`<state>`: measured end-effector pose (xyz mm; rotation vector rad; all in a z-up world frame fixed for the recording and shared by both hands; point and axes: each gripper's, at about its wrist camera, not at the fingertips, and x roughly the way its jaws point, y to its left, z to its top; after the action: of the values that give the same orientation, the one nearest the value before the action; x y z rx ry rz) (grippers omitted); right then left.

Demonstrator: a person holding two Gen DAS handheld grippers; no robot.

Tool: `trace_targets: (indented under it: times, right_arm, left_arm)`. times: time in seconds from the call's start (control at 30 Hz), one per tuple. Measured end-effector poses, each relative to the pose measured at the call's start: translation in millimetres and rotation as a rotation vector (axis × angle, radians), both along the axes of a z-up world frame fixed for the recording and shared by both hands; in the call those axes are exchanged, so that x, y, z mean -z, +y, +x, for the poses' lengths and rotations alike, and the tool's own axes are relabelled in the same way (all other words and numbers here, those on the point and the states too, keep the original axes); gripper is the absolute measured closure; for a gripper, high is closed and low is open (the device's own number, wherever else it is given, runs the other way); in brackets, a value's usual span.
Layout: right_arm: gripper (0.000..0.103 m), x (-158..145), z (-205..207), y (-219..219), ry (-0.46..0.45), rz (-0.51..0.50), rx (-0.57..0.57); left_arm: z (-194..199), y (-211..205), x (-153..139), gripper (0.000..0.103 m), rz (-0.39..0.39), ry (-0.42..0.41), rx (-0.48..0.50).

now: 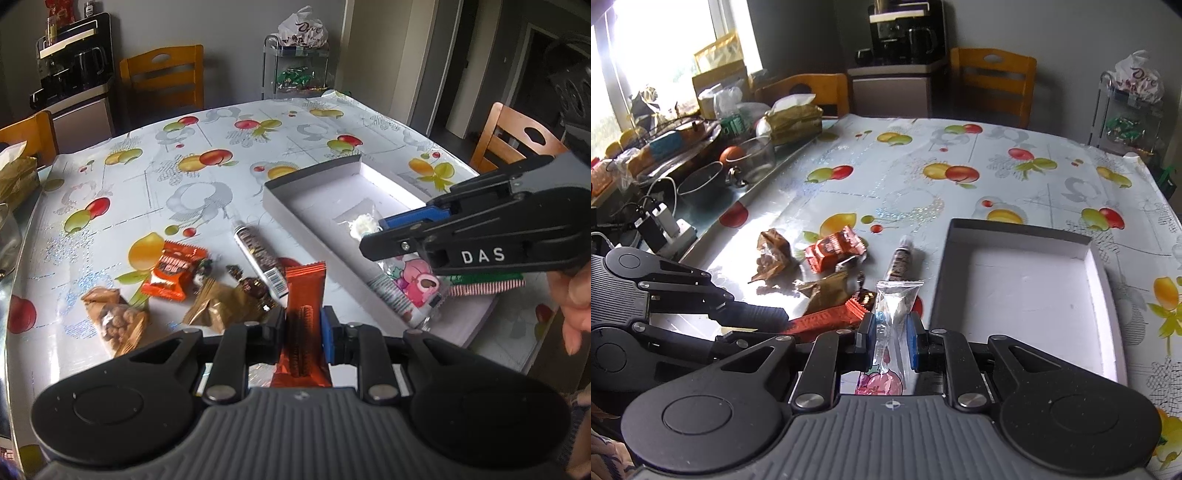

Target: Organize snacks

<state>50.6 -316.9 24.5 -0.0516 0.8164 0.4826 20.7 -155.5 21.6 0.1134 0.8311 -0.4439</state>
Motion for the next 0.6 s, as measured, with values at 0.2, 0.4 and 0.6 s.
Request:
trace_targets:
  times: [0.2,0.4,0.6]
  right_arm:
    - [0.084,0,4,-28,-0.006,0.012,0.009]
    - [0.084,-1,9,-51,-0.005,0.032,0.031]
    - [0.084,1,12,-65,-0.004,0.047,0.069]
  left_arm:
    - [7,-24,-4,0.084,-0.019,-0.001,-0.020]
    - [14,-45,-14,0.084,-0.015,-0.012,-0.010]
    - [19,-57,-16,0.084,-0.003,-0.013,0.019]
